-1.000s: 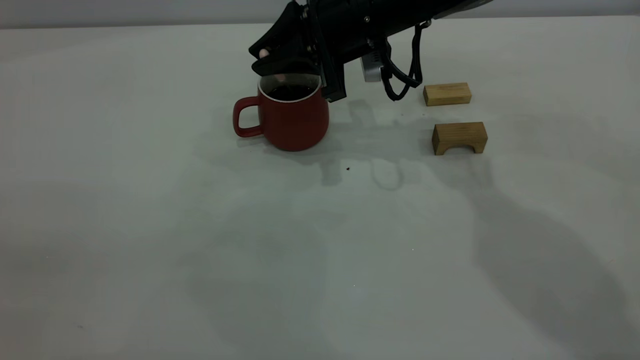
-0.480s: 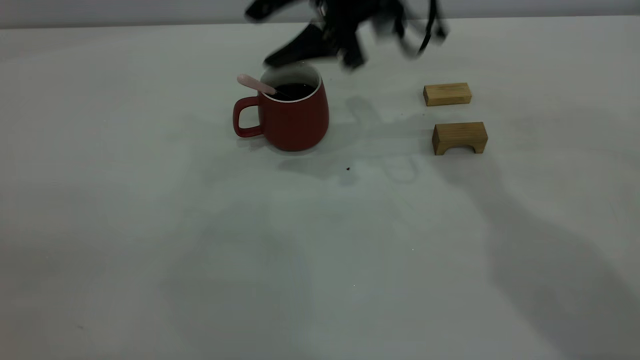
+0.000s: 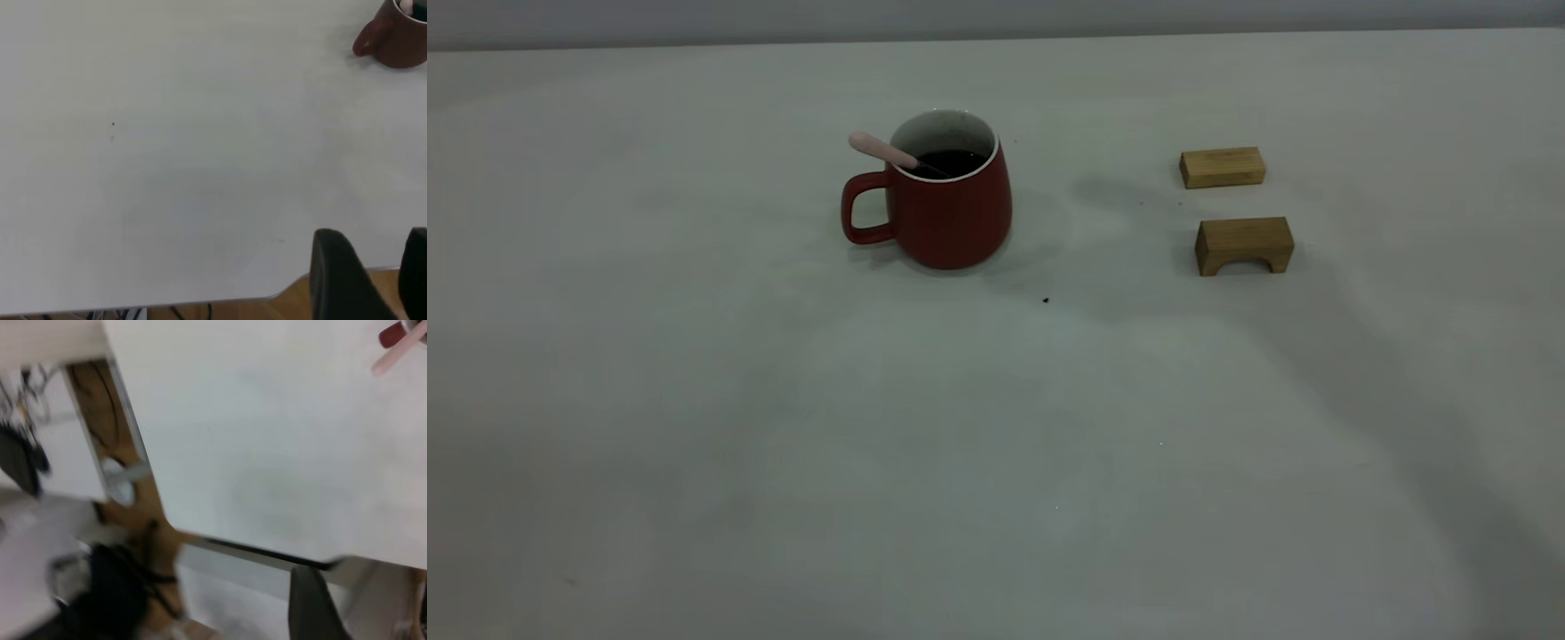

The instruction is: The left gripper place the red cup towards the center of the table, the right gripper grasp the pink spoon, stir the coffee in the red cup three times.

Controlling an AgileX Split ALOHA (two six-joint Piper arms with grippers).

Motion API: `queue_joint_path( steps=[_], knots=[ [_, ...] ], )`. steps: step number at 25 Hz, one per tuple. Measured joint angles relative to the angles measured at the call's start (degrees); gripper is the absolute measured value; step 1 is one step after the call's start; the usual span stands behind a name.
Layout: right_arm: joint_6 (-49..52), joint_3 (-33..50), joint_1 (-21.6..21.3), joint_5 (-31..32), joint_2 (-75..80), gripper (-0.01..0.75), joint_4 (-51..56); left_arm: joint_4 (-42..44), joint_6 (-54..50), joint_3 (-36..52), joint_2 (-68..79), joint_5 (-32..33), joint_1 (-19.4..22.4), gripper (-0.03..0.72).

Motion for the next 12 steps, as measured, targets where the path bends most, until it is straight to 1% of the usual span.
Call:
queue_joint_path(
  steps=[1, 3, 7, 9, 12],
  knots=[
    [-2.0, 0.0, -0.1, 2.8, -2.4, 0.396, -2.1, 0.0, 0.0, 0.0, 0.0, 0.0, 0.0, 0.299],
    [-5.2, 0.0, -0.2, 5.5, -6.9, 0.365, -6.6, 0.0, 0.0, 0.0, 0.0, 0.0, 0.0, 0.299],
    [-8.6, 1.7, -0.2, 6.6, -17.3, 0.306, -17.0, 0.0, 0.0, 0.0, 0.0, 0.0, 0.0, 0.299],
    [-10.7, 4.1, -0.2, 6.9, -23.7, 0.279, -22.4, 0.0, 0.0, 0.0, 0.0, 0.0, 0.0, 0.299],
    [-13.3, 12.0, -0.2, 6.9, -34.1, 0.242, -29.1, 0.0, 0.0, 0.0, 0.0, 0.0, 0.0, 0.299]
  ],
)
